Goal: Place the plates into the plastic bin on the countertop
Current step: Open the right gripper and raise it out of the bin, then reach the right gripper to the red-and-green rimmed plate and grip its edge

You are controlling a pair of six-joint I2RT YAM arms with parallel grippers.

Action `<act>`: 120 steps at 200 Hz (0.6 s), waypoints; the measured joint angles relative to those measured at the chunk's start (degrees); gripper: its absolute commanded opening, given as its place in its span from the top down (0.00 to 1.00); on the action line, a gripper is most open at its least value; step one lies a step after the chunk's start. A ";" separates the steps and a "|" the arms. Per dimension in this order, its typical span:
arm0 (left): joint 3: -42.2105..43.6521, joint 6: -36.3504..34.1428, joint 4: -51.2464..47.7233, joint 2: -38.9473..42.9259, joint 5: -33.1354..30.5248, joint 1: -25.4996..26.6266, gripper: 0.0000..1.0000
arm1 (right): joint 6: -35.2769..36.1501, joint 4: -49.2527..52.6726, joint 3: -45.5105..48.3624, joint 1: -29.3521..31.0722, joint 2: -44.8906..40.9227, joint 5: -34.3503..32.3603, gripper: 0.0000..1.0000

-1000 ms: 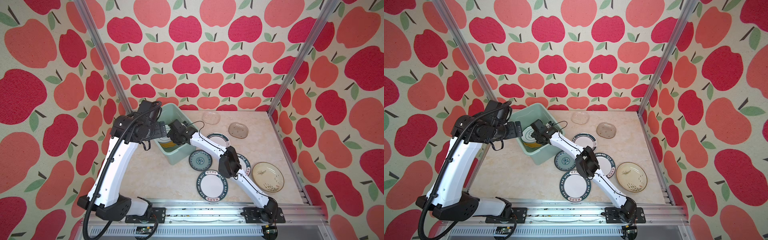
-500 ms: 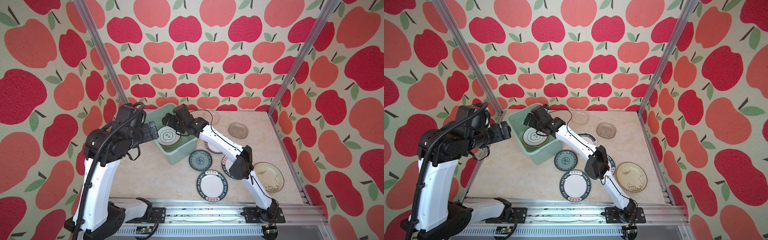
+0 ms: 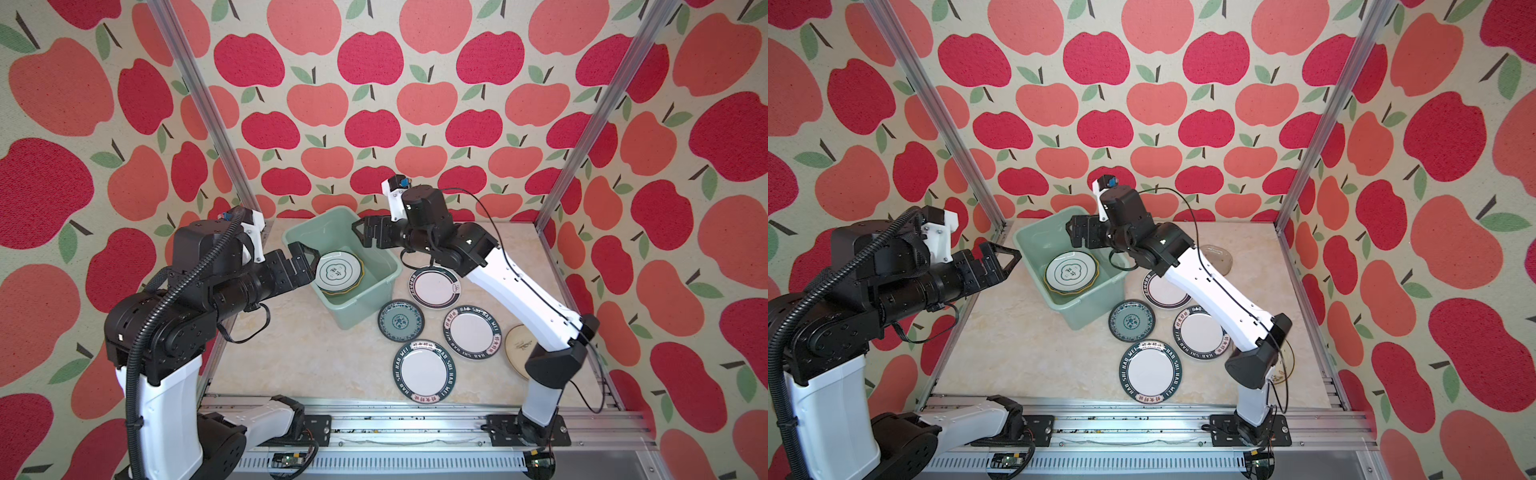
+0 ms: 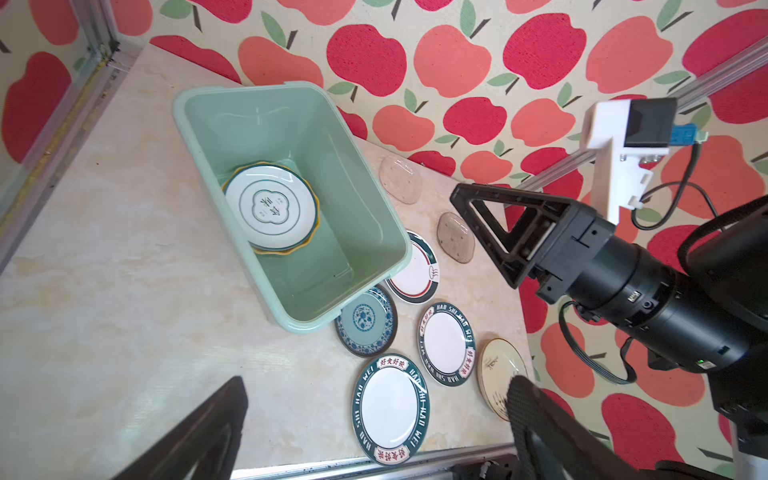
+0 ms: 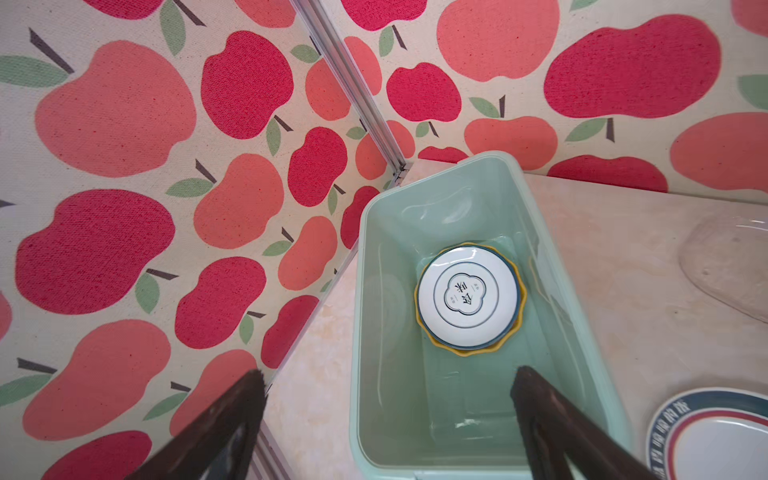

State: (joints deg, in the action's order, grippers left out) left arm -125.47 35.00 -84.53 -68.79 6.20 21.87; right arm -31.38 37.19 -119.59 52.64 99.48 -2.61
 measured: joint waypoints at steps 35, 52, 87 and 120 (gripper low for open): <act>1.92 3.15 3.54 -2.67 6.36 0.42 0.01 | 0.48 -0.66 18.97 -14.36 -16.55 9.75 0.12; 2.69 3.74 4.98 -5.42 7.32 1.75 0.02 | 0.24 -0.59 26.18 -21.49 -21.18 14.93 0.14; 3.45 4.17 8.09 -13.22 5.77 6.23 0.01 | 0.33 0.63 35.78 -34.67 -24.11 23.85 0.16; 3.39 4.13 10.95 -19.43 -0.07 11.74 0.00 | 0.74 1.16 42.23 -43.17 -24.02 28.33 0.16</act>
State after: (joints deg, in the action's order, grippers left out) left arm -122.08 39.13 -73.58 -88.23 6.13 33.61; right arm -30.63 38.35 -77.36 9.47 75.46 25.71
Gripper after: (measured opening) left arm 0.995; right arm 0.839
